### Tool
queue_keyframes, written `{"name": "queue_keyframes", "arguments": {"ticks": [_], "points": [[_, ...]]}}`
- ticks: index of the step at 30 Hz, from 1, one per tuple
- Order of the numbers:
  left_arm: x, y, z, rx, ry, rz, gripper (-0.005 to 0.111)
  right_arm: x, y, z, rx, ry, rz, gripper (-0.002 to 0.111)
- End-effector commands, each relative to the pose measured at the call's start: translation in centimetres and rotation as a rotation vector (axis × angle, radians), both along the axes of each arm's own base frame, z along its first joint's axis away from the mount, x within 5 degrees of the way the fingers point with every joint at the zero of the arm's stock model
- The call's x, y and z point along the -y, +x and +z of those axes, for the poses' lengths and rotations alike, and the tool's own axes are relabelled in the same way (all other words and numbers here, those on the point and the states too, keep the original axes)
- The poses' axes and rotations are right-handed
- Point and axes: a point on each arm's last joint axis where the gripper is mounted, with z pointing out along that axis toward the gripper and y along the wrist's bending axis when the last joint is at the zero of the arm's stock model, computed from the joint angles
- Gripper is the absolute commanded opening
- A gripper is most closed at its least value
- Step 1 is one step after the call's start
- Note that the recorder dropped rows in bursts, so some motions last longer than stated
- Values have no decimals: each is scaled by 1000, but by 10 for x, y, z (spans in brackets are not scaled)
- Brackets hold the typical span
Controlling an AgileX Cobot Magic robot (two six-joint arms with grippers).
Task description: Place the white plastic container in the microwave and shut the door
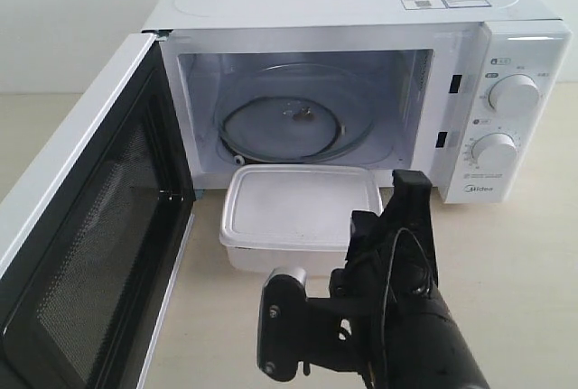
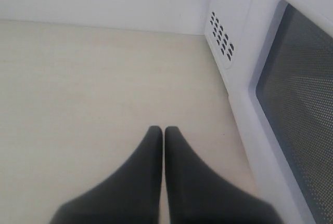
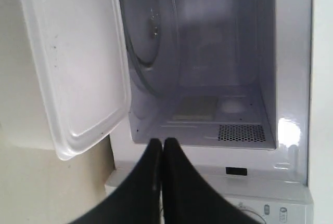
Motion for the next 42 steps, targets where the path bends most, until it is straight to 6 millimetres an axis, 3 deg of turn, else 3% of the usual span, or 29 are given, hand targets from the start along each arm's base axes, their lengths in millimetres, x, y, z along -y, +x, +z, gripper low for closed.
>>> {"name": "queue_keyframes", "arguments": {"ticks": [1,7,9,10,11,14,15,17,19,22,27,37,42], "points": [[0,0,-1,0,-5,1,4,-3,0,-12,-25,-18,6,0],[0,0,-1,0,-5,1,4,-7,1,-14,-50,24,10,0],[0,0,-1,0,-5,1,4,-12,3,-9,-26,196,-38,0],[0,0,-1,0,-5,1,4,-16,5,-3,0,440,-102,0],[0,0,-1,0,-5,1,4,-20,6,-1,-3,556,-125,0],[0,0,-1,0,-5,1,4,-36,5,1,-190,939,-238,0],[0,0,-1,0,-5,1,4,-39,4,3,-238,986,-237,0],[0,0,-1,0,-5,1,4,-44,7,12,-503,1121,-245,0],[0,0,-1,0,-5,1,4,-37,15,24,-664,1230,-258,0],[0,0,-1,0,-5,1,4,-28,24,39,-828,1338,-236,0],[0,0,-1,0,-5,1,4,-31,16,47,-980,1460,-256,0],[0,0,-1,0,-5,1,4,-22,26,49,-992,1617,-393,0],[0,0,-1,0,-5,1,4,-27,27,57,-1097,1782,-236,0]]}}
